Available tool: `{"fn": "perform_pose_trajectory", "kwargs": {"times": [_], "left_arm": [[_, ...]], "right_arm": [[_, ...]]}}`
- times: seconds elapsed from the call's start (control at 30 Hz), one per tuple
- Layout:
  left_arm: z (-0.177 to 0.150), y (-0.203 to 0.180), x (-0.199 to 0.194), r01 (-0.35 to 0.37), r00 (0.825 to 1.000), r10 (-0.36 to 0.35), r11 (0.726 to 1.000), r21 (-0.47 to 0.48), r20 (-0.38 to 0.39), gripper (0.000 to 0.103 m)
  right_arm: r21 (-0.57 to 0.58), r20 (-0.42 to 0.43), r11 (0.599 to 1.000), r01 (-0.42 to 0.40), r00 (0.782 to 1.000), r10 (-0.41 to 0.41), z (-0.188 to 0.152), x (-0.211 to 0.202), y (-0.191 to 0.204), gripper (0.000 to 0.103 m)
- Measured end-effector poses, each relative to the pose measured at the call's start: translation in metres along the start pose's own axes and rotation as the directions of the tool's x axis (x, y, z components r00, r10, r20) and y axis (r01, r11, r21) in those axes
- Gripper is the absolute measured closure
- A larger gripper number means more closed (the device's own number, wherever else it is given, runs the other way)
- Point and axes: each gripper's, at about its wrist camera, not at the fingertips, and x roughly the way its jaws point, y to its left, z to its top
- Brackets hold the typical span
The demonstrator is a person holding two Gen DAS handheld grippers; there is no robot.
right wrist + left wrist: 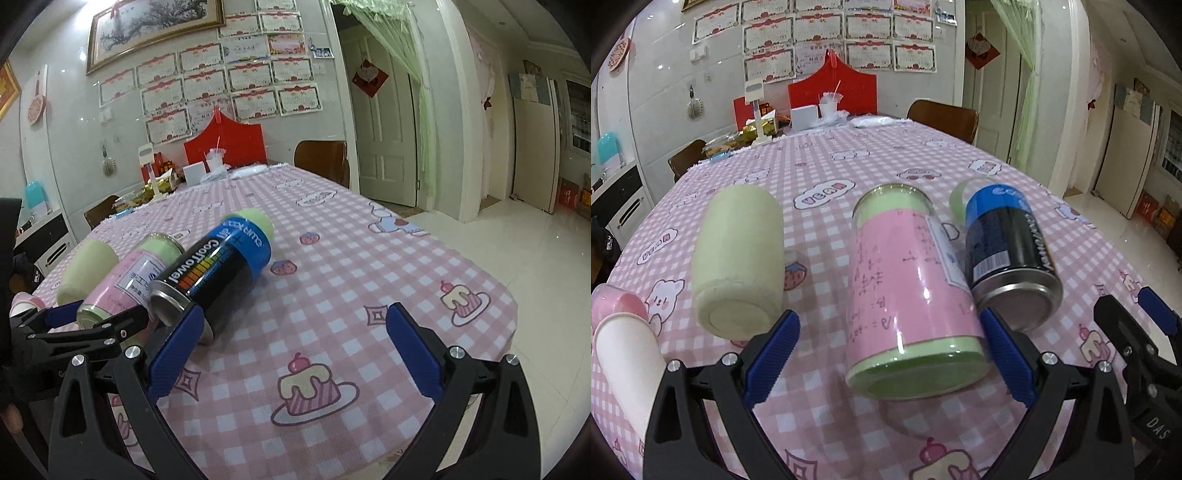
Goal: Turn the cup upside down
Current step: 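Move the right tool toward the pink-and-green jar lying on its side, then close the right gripper around the jar's body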
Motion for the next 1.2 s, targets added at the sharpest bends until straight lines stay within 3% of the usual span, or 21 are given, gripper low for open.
{"fn": "perform_pose_trajectory", "kwargs": {"times": [0.03,0.13,0.17,0.53,0.93,1.2], "left_arm": [[0.0,0.001,0.001,0.005,1.0,-0.005,1.0,-0.004,-0.004,0.008],[-0.002,0.002,0.003,0.04,0.999,-0.039,0.999,0.004,-0.025,0.032],[-0.003,0.002,0.003,0.06,0.998,-0.06,0.998,0.006,-0.031,0.035],[-0.025,0.023,-0.022,0.105,0.994,-0.105,0.994,-0.012,-0.03,0.035],[-0.063,0.056,-0.071,0.119,0.992,-0.121,0.99,-0.074,-0.021,0.035],[-0.069,0.066,-0.068,0.158,0.986,-0.162,0.982,-0.101,-0.036,0.035]], "right_arm": [[0.0,-0.005,1.0,-0.001,1.0,0.001,0.0,0.001,0.0,0.008],[-0.003,-0.011,1.0,-0.003,1.0,0.003,-0.001,0.001,0.002,0.008],[-0.003,-0.012,1.0,-0.004,1.0,0.004,0.0,0.0,0.002,0.008],[-0.021,-0.008,0.999,-0.024,1.0,0.024,0.003,-0.016,0.019,0.008],[-0.045,-0.067,0.988,-0.15,0.987,0.146,-0.002,-0.032,0.059,0.008],[-0.046,-0.08,0.985,-0.168,0.983,0.164,0.001,-0.034,0.069,0.008]]}}
